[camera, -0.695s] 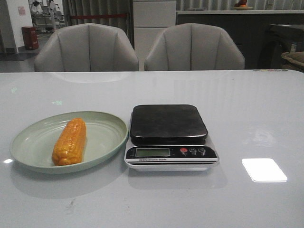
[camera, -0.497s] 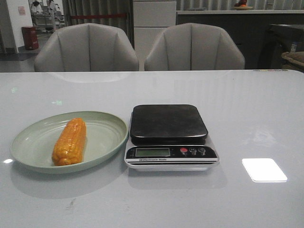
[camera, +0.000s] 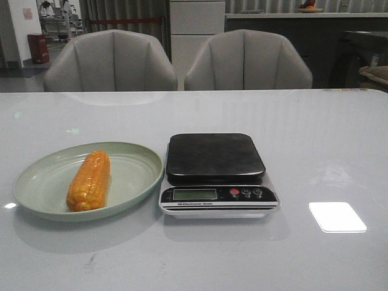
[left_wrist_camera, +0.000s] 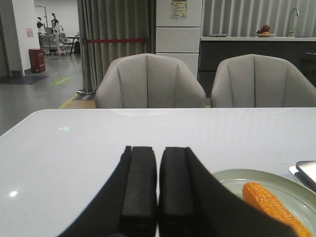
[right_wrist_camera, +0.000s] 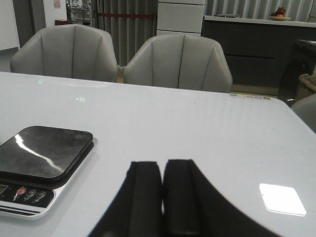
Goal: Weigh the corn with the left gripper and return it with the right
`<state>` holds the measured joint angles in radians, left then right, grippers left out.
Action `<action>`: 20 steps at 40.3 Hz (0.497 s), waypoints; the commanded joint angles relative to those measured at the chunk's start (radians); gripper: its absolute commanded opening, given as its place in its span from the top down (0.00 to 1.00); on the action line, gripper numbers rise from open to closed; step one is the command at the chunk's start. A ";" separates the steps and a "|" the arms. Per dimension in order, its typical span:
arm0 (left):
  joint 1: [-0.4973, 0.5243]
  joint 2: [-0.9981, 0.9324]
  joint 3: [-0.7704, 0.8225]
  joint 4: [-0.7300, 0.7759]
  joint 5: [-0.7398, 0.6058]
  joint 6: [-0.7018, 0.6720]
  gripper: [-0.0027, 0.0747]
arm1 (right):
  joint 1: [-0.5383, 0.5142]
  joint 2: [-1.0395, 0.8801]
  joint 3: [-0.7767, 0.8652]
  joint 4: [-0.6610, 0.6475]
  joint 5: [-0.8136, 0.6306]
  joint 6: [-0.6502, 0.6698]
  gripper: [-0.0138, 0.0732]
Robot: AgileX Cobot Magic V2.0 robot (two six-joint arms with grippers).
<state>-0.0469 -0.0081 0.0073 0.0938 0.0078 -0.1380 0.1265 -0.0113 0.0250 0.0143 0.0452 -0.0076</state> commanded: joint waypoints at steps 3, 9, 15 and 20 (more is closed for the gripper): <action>0.002 -0.017 -0.001 0.000 -0.128 0.000 0.81 | 0.000 -0.019 0.005 -0.014 -0.081 0.001 0.65; 0.002 -0.017 -0.004 -0.055 -0.267 -0.037 0.81 | 0.000 -0.019 0.005 -0.014 -0.081 0.001 0.65; 0.000 -0.012 -0.072 -0.057 -0.230 -0.052 0.81 | 0.000 -0.019 0.005 -0.014 -0.081 0.001 0.65; -0.002 0.020 -0.193 -0.057 -0.066 -0.052 0.81 | 0.000 -0.019 0.005 -0.014 -0.081 0.001 0.65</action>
<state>-0.0469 -0.0081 -0.0879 0.0489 -0.0721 -0.1767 0.1265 -0.0113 0.0250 0.0143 0.0452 -0.0076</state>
